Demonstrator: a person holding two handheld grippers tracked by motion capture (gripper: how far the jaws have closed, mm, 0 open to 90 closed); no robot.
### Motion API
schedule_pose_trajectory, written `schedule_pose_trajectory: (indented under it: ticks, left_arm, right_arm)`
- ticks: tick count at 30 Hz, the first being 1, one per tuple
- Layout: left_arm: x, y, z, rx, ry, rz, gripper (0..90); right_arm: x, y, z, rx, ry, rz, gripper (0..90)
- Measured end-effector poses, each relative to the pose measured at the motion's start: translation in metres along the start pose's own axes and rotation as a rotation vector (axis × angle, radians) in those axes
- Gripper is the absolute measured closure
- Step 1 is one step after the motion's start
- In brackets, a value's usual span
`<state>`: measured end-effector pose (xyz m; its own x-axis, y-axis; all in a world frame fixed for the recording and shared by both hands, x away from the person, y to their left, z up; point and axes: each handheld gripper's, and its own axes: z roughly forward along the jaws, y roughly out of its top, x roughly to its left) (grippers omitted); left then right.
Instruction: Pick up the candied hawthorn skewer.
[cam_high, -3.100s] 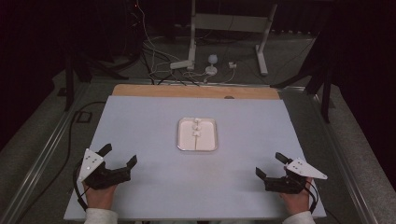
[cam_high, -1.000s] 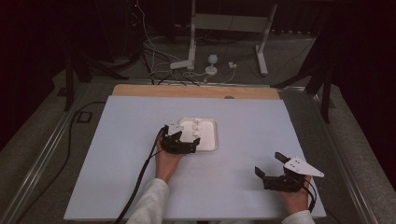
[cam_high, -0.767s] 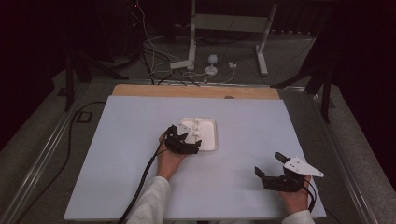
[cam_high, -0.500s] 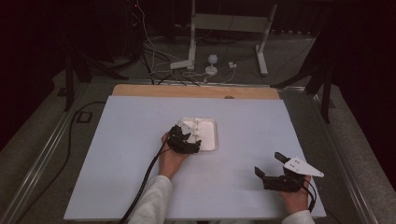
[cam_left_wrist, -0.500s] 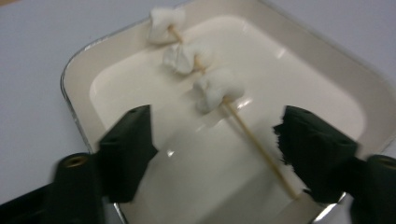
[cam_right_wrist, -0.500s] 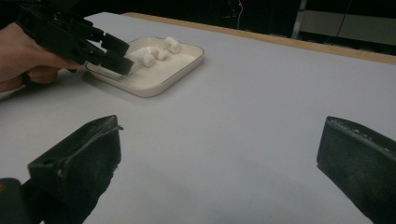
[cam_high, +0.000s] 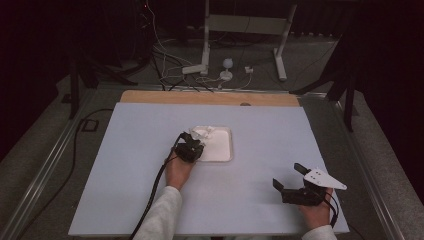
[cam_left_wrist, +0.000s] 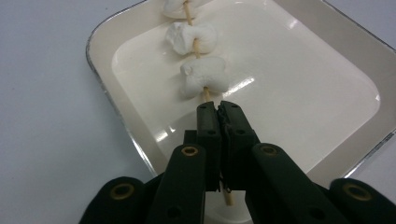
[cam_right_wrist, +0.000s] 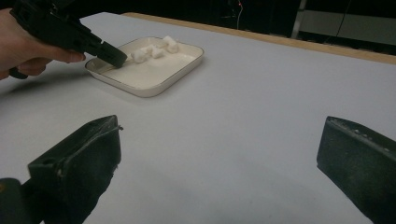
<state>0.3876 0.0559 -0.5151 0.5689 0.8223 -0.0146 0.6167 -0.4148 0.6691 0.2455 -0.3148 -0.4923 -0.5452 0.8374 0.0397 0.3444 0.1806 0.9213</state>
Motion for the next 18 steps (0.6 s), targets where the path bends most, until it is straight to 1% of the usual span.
schedule_pose_trajectory:
  ticks: [3,6,10,12,15,16,18]
  left_arm:
    - [0.003,0.002,-0.007,-0.010,-0.013,-0.026,89.9]
    - [0.006,0.003,-0.019,-0.021,-0.030,-0.045,90.0]
    - [0.008,-0.002,-0.027,0.001,-0.047,-0.049,90.0]
    - [0.009,-0.006,-0.027,0.024,-0.054,-0.045,89.9]
    - [0.009,-0.010,-0.022,0.062,-0.063,-0.039,89.2]
    - [0.009,-0.010,-0.021,0.066,-0.074,-0.040,89.1]
    - [0.007,-0.009,-0.019,0.077,-0.073,-0.037,88.6]
  right_arm:
    - [-0.001,0.000,0.000,-0.001,-0.001,0.003,0.0]
    - [-0.001,0.000,0.000,-0.002,-0.002,0.004,0.0]
    - [-0.001,0.000,0.000,0.000,-0.002,0.003,0.0]
    - [-0.001,0.000,0.000,0.001,-0.003,0.001,0.0]
    - [0.000,0.000,0.000,0.002,-0.002,-0.001,0.0]
    - [0.000,0.000,0.001,0.002,-0.002,-0.002,0.0]
    - [0.000,0.000,0.001,0.003,-0.001,-0.002,0.0]
